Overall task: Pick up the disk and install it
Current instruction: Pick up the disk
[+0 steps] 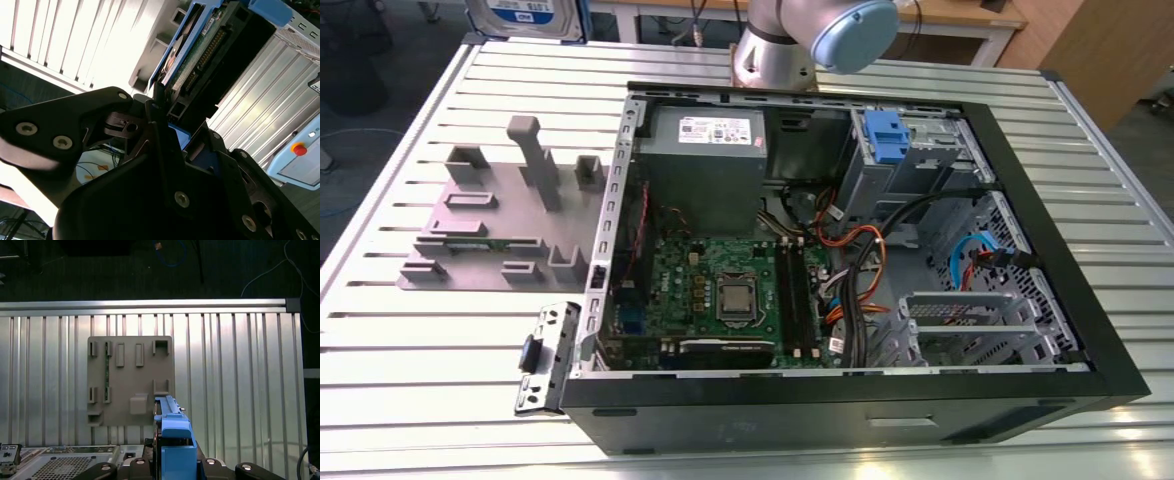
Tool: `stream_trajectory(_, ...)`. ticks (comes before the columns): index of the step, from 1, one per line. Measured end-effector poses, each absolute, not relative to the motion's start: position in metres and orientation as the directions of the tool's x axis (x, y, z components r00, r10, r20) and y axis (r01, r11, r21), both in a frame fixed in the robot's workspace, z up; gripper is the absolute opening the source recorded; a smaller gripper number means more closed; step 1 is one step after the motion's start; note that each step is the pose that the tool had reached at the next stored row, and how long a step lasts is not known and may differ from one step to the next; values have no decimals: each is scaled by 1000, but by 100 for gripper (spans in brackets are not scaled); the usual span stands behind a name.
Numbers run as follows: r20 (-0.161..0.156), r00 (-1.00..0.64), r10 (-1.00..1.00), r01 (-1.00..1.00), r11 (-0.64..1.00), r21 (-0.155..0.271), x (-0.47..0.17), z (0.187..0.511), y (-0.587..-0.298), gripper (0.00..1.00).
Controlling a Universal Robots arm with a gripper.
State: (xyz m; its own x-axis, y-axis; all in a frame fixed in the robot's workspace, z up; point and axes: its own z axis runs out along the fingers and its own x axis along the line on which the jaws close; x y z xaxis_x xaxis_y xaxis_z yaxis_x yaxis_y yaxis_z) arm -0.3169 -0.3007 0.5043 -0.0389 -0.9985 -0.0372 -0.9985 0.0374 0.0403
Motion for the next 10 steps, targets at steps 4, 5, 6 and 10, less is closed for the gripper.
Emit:
stream_trajectory(4, -37, -39, -999, -998, 37, 40, -315, 504, -301, 36)
stream_trajectory(5, -37, -39, -999, -998, 37, 40, -314, 504, -301, 36)
stream_trajectory(6, -37, -39, -999, -998, 37, 40, -314, 504, -301, 36)
stream_trajectory(10, -37, -39, -999, -998, 37, 40, -311, 504, -301, 36)
